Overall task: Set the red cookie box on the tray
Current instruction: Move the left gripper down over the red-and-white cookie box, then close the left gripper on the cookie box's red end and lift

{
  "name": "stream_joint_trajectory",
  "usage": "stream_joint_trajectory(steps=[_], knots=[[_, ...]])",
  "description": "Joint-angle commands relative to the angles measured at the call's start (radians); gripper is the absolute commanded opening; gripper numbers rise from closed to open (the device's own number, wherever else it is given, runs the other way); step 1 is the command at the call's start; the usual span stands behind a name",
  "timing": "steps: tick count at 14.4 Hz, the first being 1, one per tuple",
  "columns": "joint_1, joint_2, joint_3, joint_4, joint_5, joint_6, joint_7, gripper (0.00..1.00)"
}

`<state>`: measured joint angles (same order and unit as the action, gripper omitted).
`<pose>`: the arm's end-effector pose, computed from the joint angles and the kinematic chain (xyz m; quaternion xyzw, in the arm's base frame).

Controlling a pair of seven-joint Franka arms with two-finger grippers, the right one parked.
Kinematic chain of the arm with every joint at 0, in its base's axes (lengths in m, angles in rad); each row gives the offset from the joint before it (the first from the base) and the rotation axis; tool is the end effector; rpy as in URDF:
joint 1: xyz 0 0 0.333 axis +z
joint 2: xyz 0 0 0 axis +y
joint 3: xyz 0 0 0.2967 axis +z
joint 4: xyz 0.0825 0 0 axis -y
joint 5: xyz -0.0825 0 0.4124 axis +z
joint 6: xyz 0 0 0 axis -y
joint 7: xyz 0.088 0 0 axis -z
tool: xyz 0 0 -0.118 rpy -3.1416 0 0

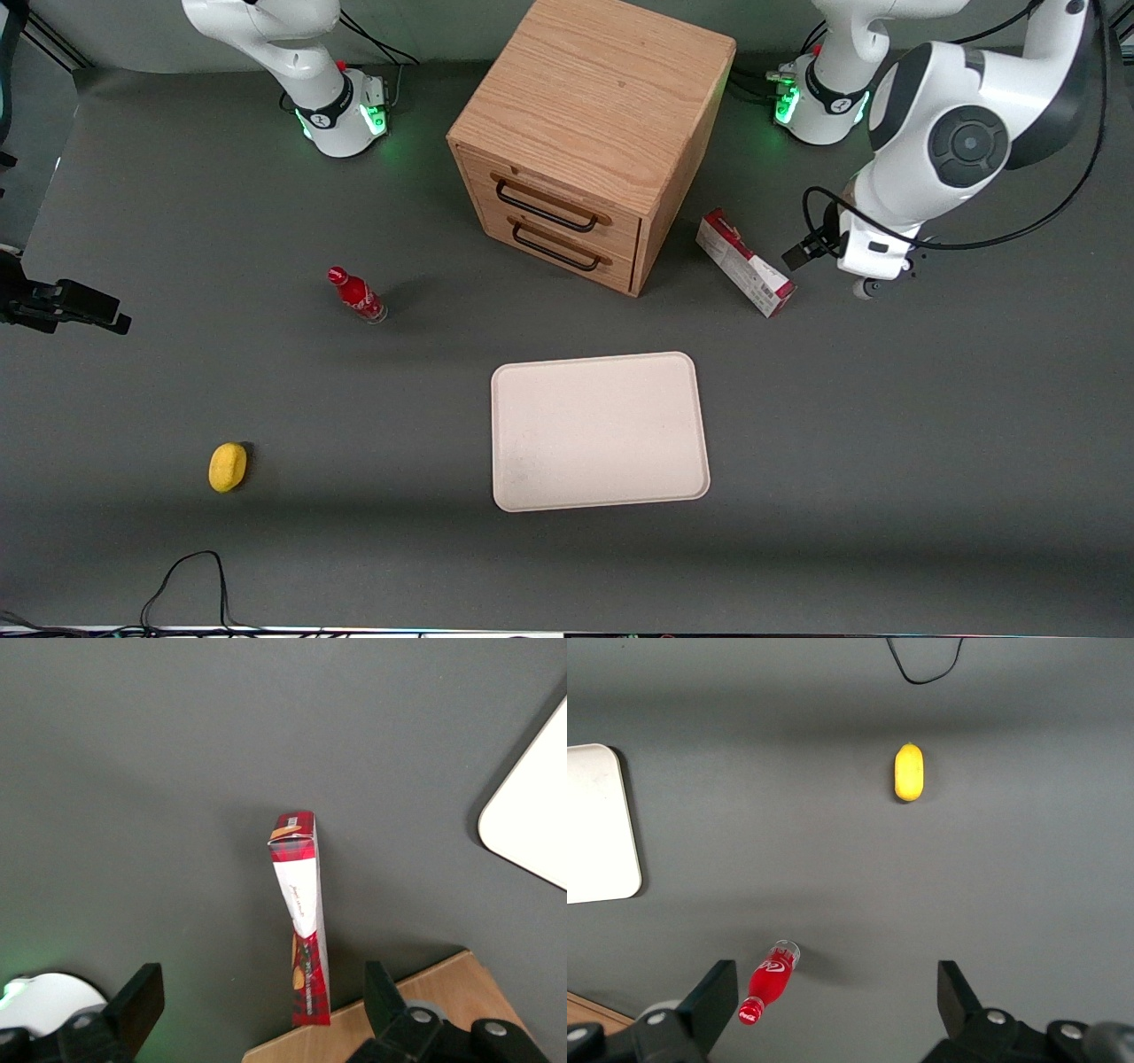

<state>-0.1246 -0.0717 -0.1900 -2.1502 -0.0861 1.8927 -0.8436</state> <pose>0.4983 -0.1701 0.3737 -0.9556 -0.2777 0.0959 0.0237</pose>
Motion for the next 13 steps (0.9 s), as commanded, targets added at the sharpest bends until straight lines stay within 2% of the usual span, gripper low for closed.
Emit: stream_joint_trajectory(steps=[1, 7, 11, 13], knots=[[0.008, -0.053, -0.041, -0.144, -0.014, 0.153, -0.083, 1.0], [-0.006, -0.002, -0.098, -0.356, -0.018, 0.491, -0.207, 1.0], [-0.024, 0.058, -0.101, -0.407, -0.024, 0.582, -0.252, 1.0], [-0.044, 0.093, -0.103, -0.416, -0.058, 0.617, -0.281, 1.0]])
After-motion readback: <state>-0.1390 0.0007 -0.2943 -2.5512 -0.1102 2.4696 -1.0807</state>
